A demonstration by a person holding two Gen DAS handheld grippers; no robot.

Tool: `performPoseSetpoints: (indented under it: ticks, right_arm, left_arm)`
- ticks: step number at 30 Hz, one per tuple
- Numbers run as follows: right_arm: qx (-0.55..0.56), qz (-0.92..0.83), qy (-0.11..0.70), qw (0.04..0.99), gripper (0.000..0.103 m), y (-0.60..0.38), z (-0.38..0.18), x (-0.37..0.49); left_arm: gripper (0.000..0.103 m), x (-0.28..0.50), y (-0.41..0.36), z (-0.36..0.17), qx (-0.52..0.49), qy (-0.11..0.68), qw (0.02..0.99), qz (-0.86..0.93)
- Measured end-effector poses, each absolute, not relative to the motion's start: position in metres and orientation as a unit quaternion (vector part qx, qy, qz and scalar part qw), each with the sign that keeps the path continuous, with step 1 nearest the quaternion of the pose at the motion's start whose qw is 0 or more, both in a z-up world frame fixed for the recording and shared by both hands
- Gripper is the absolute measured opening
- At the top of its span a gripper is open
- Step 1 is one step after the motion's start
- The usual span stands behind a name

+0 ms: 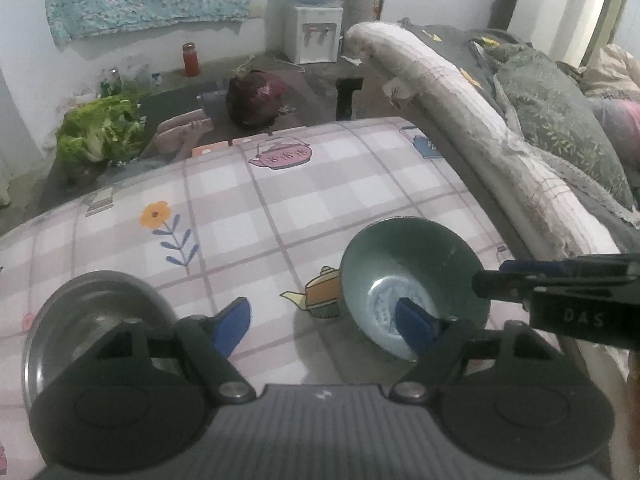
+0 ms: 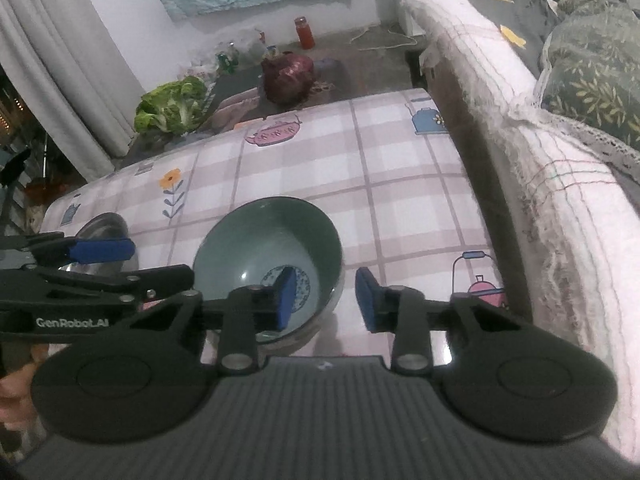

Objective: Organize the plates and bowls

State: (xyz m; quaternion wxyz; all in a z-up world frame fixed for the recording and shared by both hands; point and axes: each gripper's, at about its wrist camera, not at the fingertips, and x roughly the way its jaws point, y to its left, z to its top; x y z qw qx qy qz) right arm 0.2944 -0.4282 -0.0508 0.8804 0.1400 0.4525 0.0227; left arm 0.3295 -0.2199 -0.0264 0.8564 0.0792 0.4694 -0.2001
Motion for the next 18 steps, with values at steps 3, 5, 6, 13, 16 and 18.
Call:
performPoseSetpoints:
  ticks: [3,5,6,13,16,18]
  right_arm:
    - [0.15,0.02,0.458,0.876,0.019,-0.432,-0.059,0.298]
    - [0.156,0.021,0.461,0.873,0.015,-0.434,-0.063,0.3]
    - [0.156,0.022,0.462,0.873,0.013,-0.434,-0.065,0.3]
    - [0.14,0.03,0.459,0.877,0.01,-0.424,-0.063,0.301]
    - [0.138,0.038,0.461,0.876,0.01,-0.418,-0.062,0.301]
    - [0.139,0.048,0.463,0.874,0.01,-0.413,-0.063,0.302]
  left_arm:
    - [0.06,0.331,-0.231,-0.036,0.098,0.476,0.85,-0.203]
    - [0.052,0.329,-0.238,-0.041,0.116,0.477,0.848,-0.2]
    - [0.043,0.328,-0.241,-0.043,0.126,0.475,0.848,-0.198]
    - [0.018,0.323,-0.248,-0.045,0.138,0.483,0.842,-0.196]
    - [0.018,0.319,-0.241,-0.043,0.143,0.487,0.841,-0.191]
    - [0.018,0.317,-0.23,-0.041,0.134,0.493,0.839,-0.186]
